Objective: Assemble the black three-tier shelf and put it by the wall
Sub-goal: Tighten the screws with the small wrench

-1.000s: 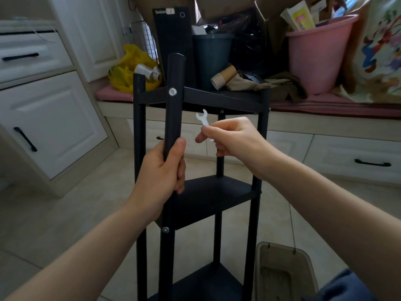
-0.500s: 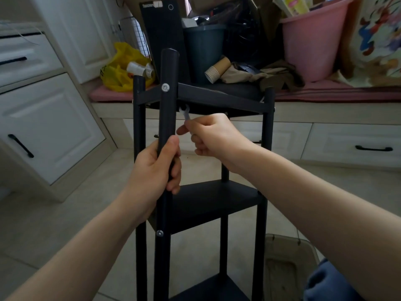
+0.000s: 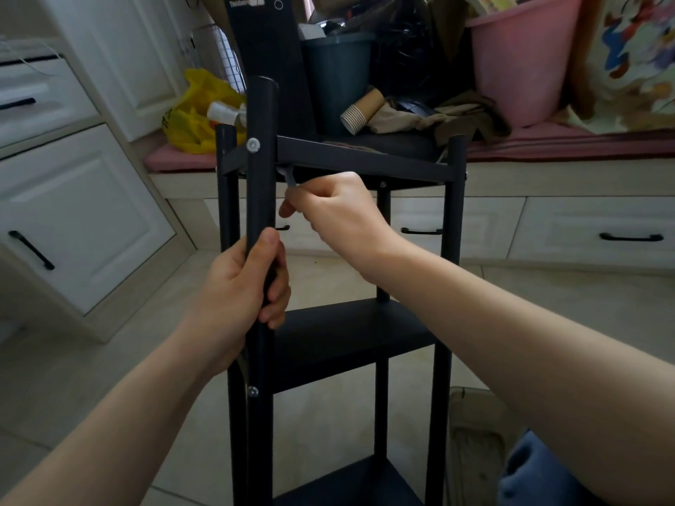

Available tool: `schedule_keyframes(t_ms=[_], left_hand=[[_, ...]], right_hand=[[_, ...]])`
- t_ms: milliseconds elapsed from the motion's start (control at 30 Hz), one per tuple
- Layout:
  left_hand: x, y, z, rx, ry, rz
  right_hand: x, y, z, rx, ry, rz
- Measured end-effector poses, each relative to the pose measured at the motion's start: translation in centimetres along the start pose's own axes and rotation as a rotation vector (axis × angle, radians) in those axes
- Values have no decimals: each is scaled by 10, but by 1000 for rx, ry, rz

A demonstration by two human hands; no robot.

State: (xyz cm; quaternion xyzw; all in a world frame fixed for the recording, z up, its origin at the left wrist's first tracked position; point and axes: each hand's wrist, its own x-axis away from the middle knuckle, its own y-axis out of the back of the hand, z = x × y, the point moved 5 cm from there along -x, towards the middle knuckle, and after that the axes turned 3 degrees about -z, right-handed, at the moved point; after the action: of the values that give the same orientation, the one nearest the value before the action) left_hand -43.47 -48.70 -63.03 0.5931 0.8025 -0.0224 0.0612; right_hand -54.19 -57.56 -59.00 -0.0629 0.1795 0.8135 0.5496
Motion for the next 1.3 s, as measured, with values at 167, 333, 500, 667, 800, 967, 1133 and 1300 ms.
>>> schedule_keyframes(t_ms=[167, 333, 500, 667, 800, 967, 1133, 1300], left_hand=[[-2, 0, 1, 2, -10, -5], [-1, 1, 2, 5, -3, 12], [0, 2, 2, 11, -5, 29], [-1, 3, 2, 13, 7, 53], [-3, 1, 2, 10, 2, 54], [-4, 2, 4, 24, 12, 42], [-4, 2, 5, 40, 15, 48], [-5, 3, 5, 40, 22, 58]], right_hand=[[-1, 0, 3, -33, 62, -50], [-1, -2, 5, -31, 108, -88], [-1, -5, 5, 3, 154, -108], [-2, -9, 5, 28, 193, -131], [-6, -15, 2, 47, 232, -166], [-10, -25, -2, -1, 276, -198], [-12, -31, -5, -37, 300, -223], [-13, -24, -5, -4, 318, -187]])
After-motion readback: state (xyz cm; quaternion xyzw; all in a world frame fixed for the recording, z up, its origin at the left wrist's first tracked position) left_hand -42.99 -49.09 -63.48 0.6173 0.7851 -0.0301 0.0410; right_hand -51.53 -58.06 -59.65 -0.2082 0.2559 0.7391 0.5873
